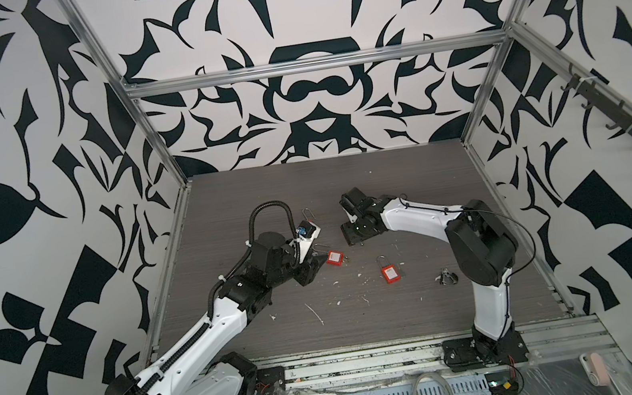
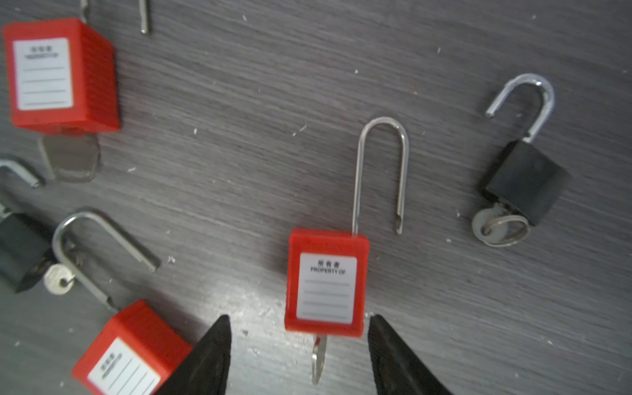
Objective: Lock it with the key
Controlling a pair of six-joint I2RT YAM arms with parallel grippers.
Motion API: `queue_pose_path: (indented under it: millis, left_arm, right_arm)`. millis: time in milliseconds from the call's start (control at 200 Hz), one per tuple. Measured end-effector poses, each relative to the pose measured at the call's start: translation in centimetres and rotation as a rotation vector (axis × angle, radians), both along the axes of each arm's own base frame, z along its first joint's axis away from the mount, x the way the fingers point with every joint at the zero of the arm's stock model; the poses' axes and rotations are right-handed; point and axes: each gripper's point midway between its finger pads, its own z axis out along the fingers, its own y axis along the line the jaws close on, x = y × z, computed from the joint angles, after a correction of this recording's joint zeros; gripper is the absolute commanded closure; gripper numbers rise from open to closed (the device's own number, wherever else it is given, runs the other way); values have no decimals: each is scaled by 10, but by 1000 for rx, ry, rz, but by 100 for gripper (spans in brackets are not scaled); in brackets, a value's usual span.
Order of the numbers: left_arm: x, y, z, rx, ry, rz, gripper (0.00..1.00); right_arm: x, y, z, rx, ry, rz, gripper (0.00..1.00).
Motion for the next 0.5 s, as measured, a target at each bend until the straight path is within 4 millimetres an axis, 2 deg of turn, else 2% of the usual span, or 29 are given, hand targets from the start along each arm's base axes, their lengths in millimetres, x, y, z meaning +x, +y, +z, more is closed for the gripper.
queue_pose_path:
  millis: [270, 500]
  left_arm:
    - [1, 1, 0, 28, -39, -27, 40]
    - [3, 4, 0, 39, -52, -31, 40]
  right_arm:
    - [1, -7, -19, -52, 45, -44, 40]
    - [2, -7, -27, -55, 66, -51, 53]
